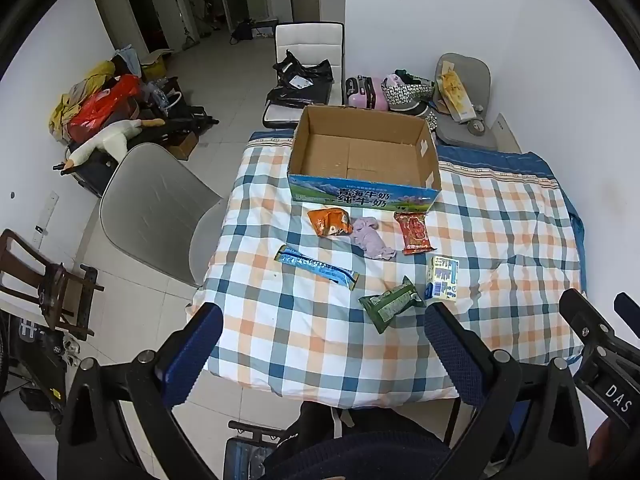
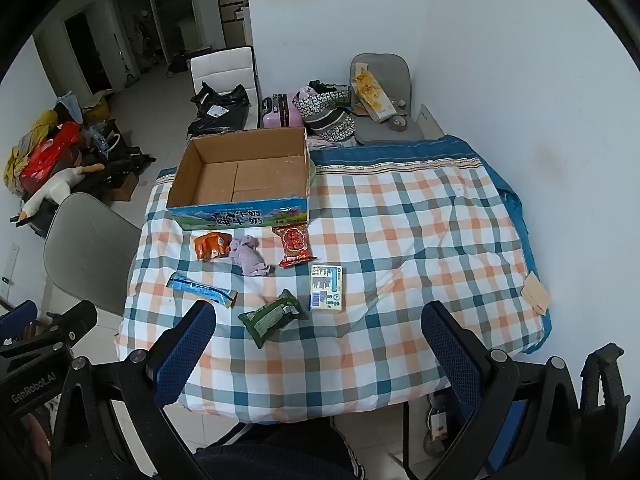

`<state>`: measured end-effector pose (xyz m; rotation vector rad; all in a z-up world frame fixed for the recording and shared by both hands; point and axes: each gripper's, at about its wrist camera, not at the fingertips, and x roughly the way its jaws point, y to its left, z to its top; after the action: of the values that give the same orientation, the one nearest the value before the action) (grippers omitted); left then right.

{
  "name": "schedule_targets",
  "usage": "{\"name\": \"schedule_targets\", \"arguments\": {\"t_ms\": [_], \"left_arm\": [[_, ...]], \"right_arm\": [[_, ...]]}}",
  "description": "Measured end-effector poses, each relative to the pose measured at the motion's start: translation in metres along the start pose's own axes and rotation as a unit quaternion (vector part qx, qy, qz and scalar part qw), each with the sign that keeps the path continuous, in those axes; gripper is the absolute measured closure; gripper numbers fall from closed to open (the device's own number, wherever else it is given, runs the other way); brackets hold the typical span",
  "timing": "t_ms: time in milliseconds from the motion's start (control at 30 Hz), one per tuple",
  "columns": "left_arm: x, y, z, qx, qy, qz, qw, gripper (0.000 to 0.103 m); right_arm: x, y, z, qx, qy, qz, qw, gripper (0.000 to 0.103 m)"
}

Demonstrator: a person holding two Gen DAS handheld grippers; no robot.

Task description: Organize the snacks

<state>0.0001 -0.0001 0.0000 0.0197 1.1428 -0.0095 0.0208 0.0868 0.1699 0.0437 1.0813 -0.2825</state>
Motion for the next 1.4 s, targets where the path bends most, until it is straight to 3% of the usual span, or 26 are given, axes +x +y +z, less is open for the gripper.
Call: {"name": "schedule_targets", "arguments": {"t_ms": [1400], "left_arm": [[-0.009, 0.001, 0.012, 0.0, -0.015, 0.003, 0.9999, 0.0]], "right_arm": [[-0.011, -0.001, 0.005, 0.002, -0.012, 0.004, 1.0, 0.0]]}}
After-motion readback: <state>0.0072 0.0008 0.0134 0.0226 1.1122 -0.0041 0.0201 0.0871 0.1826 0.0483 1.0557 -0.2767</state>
